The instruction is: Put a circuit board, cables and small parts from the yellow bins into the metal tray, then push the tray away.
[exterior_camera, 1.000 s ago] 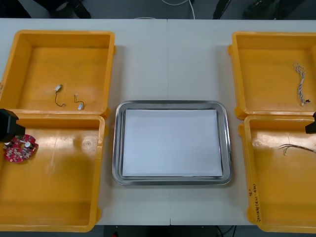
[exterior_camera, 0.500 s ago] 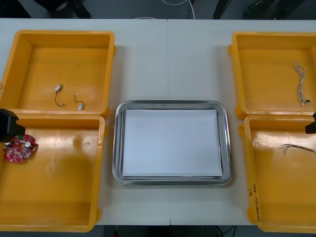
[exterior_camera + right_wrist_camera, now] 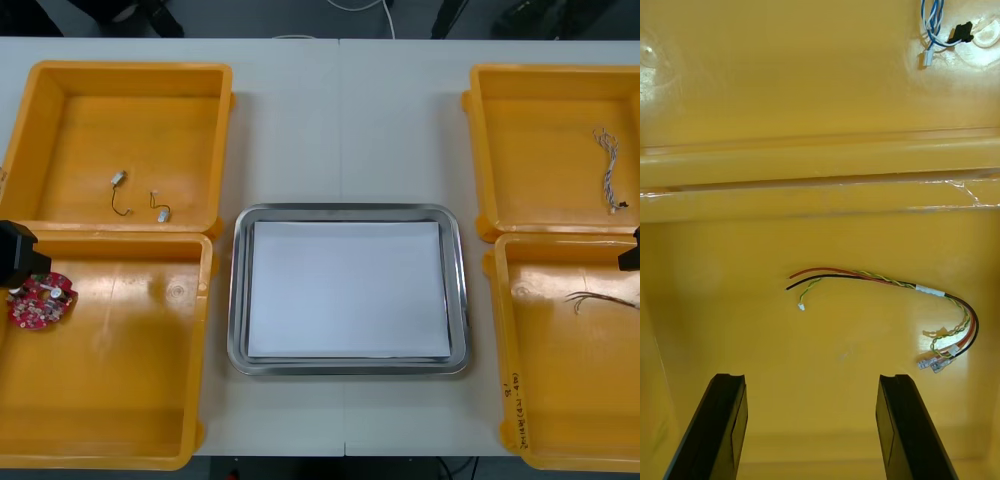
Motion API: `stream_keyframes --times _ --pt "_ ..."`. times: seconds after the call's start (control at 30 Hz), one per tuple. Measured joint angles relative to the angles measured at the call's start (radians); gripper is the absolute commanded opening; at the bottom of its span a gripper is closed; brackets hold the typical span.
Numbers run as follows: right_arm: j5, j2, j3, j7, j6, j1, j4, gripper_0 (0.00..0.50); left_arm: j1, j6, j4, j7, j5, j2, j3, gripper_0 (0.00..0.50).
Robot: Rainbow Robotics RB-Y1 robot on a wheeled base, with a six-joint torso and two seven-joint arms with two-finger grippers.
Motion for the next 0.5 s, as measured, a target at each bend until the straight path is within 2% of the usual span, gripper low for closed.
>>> stream_keyframes --times 0.5 --pt "0.002 -0.002 0.000 0.000 -0.002 0.000 -0.011 0.500 0.029 0.000 0.001 0.000 -0.005 -0.002 0.000 0.500"
